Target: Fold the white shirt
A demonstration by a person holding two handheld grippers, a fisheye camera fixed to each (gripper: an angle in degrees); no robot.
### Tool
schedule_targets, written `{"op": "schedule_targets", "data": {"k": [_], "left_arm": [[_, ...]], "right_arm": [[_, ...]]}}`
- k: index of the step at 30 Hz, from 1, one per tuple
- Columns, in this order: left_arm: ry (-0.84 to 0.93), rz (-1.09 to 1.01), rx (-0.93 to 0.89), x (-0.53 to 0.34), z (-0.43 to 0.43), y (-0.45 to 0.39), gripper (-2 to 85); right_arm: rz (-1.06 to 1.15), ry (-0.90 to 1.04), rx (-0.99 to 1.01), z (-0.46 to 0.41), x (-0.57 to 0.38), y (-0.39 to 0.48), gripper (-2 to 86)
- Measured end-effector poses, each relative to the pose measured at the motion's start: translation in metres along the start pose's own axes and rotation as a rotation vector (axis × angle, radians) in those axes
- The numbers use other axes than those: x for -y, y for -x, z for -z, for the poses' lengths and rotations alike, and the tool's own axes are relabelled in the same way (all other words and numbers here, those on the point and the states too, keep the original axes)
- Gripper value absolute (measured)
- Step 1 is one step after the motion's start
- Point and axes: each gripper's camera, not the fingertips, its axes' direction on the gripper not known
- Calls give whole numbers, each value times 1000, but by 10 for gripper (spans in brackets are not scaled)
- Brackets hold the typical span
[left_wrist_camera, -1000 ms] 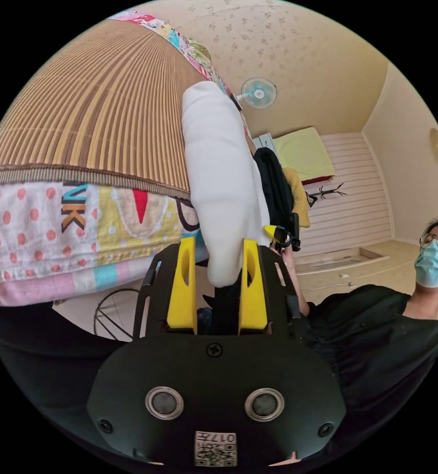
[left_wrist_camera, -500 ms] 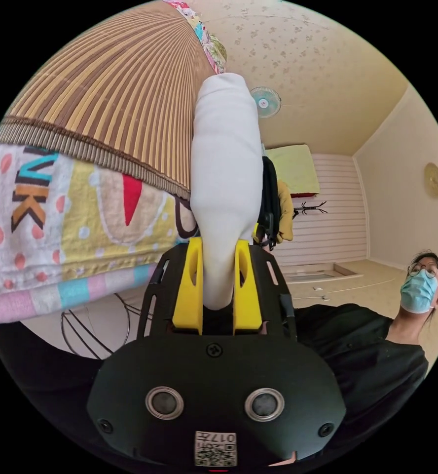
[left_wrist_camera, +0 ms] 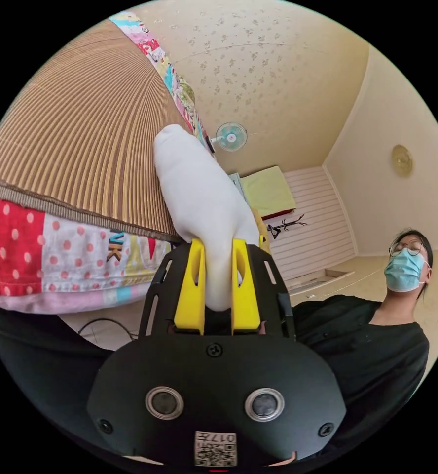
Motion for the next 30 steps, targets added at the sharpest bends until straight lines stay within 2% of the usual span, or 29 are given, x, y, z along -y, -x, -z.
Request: {"op": "schedule_targets", "data": {"k": [6, 8, 13, 18, 22, 24, 26, 27, 28, 30], "left_arm": [[-218, -159, -29, -9, 115, -63, 119], [-330, -192, -6, -26, 172, -80, 126], [-525, -134, 63, -88, 258, -97, 134], [-620, -23, 9, -159, 283, -87, 135], [-662, 83, -2, -213, 279, -75, 135], [-687, 125, -17, -232, 277, -69, 135], [-720, 185, -21, -254, 274, -61, 135], [-724, 199, -21, -257, 273, -59, 135], [-724, 219, -18, -263, 272, -54, 135], [-701, 247, -7, -264, 270, -45, 134]], "right_arm": [[104, 124, 116, -79, 69, -3, 103], [169, 182, 137, -132, 105, 1, 102], [313, 267, 124, -271, 184, 14, 99], [414, 196, 92, -423, 257, 12, 101], [337, 120, -18, -549, 303, -61, 110], [148, 109, -69, -592, 312, -134, 114], [-149, 125, -190, -629, 294, -238, 108], [-190, 162, -239, -637, 286, -258, 105], [-184, 243, -309, -654, 268, -281, 98], [-53, 322, -296, -669, 240, -288, 89]]}}
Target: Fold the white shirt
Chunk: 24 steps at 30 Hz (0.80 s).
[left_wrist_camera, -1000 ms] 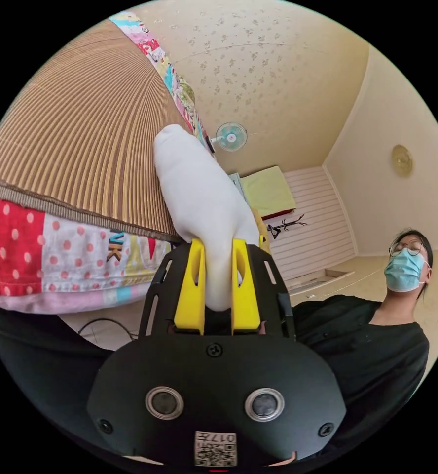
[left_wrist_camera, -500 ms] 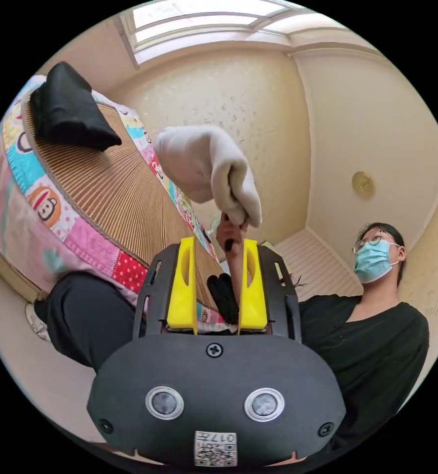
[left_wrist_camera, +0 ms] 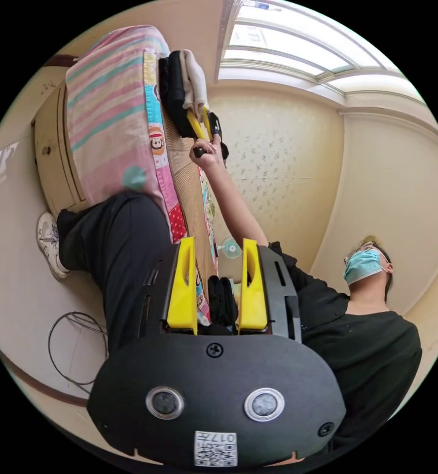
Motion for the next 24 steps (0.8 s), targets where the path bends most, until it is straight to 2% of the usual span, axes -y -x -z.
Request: {"op": "schedule_targets", "data": {"k": [3, 6, 8, 10, 13, 19, 24], "left_arm": [[57, 21, 63, 10, -15, 12, 134], [129, -16, 85, 31, -52, 12, 131], [199, -97, 115, 45, -94, -1, 118], [260, -170, 167, 51, -132, -12, 104], [371, -312, 248, 50, -199, -33, 79], [513, -555, 318, 22, -308, -63, -1], [578, -518, 275, 12, -355, -40, -9]], "right_arm": [[116, 64, 23, -9, -43, 0, 60], [245, 97, -60, 9, -101, 8, 33], [383, 123, -198, 35, -147, 20, 18], [429, 134, -370, 58, -171, 29, 12], [477, 37, -534, 122, -213, 49, 7], [309, -304, -856, 294, -310, 79, 6], [-32, -648, -1214, 432, -406, 113, 17]]}}
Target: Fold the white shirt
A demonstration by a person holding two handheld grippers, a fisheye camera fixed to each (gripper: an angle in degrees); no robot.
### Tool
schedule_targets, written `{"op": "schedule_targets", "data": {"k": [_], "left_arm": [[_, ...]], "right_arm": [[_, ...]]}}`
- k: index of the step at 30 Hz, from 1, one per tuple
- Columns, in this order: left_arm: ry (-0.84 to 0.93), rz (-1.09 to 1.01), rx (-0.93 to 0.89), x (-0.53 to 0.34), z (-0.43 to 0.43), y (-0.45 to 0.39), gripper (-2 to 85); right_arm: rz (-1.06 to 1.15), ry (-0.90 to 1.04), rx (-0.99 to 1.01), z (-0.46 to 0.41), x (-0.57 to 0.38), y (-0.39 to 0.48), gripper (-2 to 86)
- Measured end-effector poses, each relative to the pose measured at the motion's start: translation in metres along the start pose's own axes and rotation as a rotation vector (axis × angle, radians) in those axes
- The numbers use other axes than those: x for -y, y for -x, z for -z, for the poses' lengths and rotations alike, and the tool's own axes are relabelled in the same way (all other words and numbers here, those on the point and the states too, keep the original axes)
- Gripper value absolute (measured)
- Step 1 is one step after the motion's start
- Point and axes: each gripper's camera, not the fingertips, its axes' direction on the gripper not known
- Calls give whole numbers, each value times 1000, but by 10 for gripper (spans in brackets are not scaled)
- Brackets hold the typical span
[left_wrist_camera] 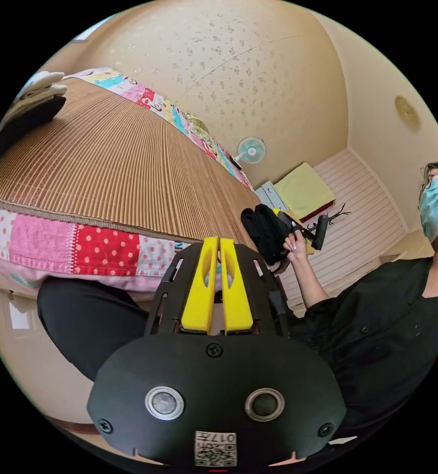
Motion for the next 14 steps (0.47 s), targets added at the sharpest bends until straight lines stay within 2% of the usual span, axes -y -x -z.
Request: {"op": "schedule_targets", "data": {"k": [2, 5, 8, 11, 14], "left_arm": [[-2, 18, -23, -2, -16, 8, -10], [2, 40, -32, -8, -36, 17, -10], [17, 49, -45, -12, -61, 22, -10], [52, 45, -69, -13, -90, 23, -10], [80, 25, -93, -12, -116, 21, -10]], "right_arm": [[-193, -120, -217, 61, -10, -59, 27], [-392, -215, -400, 120, -20, -115, 43], [-513, -176, -466, 148, -16, -154, 68], [-666, -101, -448, 149, -21, -184, 92], [-809, -172, -434, 152, -46, -186, 103]]}}
